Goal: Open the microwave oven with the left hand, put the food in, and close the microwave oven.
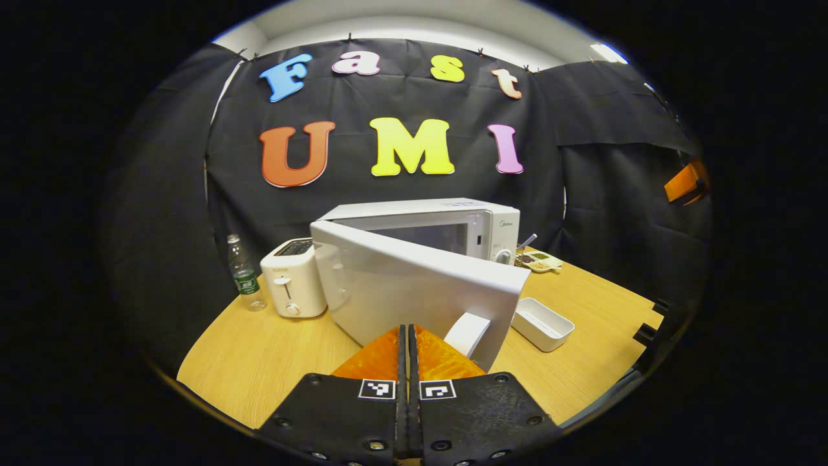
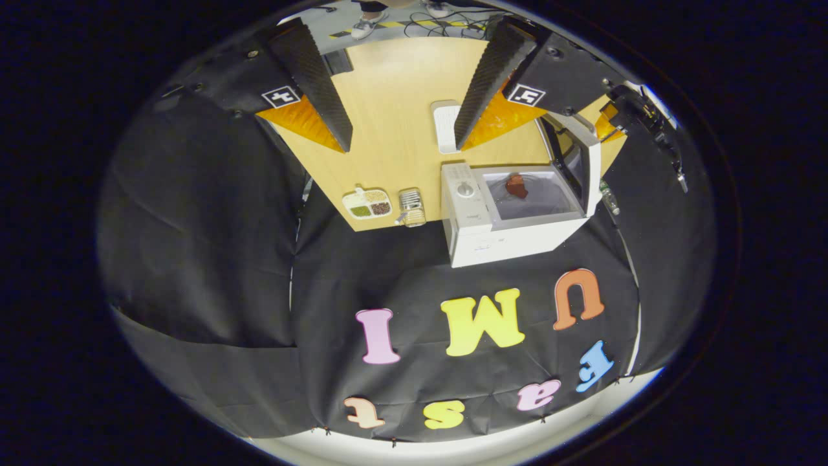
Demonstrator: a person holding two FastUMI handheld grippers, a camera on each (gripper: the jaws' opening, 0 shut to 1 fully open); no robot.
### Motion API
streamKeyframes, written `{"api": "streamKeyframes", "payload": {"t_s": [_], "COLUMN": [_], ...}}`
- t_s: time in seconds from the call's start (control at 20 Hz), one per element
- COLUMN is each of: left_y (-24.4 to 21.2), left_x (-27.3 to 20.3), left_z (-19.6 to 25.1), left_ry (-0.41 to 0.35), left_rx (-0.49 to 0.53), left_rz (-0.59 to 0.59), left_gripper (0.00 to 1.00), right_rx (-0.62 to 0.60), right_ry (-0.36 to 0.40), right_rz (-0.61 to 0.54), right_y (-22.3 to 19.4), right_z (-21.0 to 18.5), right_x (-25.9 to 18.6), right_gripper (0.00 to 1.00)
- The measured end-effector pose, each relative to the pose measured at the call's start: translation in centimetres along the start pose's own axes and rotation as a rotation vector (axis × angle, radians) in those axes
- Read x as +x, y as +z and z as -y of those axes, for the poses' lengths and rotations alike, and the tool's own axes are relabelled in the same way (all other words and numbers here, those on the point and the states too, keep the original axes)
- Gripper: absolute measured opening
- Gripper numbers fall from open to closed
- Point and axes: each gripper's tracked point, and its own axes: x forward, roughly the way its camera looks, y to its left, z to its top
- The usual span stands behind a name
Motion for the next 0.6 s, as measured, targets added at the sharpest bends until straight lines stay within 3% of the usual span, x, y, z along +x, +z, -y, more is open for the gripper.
{"api": "streamKeyframes", "payload": {"t_s": [0.05, 0.1, 0.15, 0.3, 0.35, 0.6], "left_y": [0.3, 0.8, 1.1, 1.8, 2.3, 3.4], "left_x": [0.8, 1.7, 2.6, 5.4, 6.3, 10.9], "left_z": [0.9, 1.7, 2.5, 4.5, 5.0, 6.6], "left_ry": [-0.015, -0.032, -0.045, -0.073, -0.080, -0.077], "left_rx": [0.010, 0.020, 0.023, 0.025, 0.027, 0.034], "left_rz": [0.004, 0.009, 0.010, 0.015, 0.019, 0.026], "left_gripper": [0.00, 0.00, 0.00, 0.00, 0.00, 0.00], "right_rx": [0.002, 0.005, 0.014, 0.027, 0.020, 0.020], "right_ry": [-0.008, -0.016, -0.025, -0.038, -0.041, -0.046], "right_rz": [-0.001, -0.002, -0.003, -0.012, -0.009, -0.011], "right_y": [0.1, 0.1, 0.3, 0.6, 0.9, 1.8], "right_z": [0.6, 1.2, 1.9, 3.3, 3.7, 5.8], "right_x": [0.1, 0.3, 0.4, 1.2, 1.4, 2.7], "right_gripper": [0.90, 1.00, 0.90, 0.90, 1.00, 1.00]}}
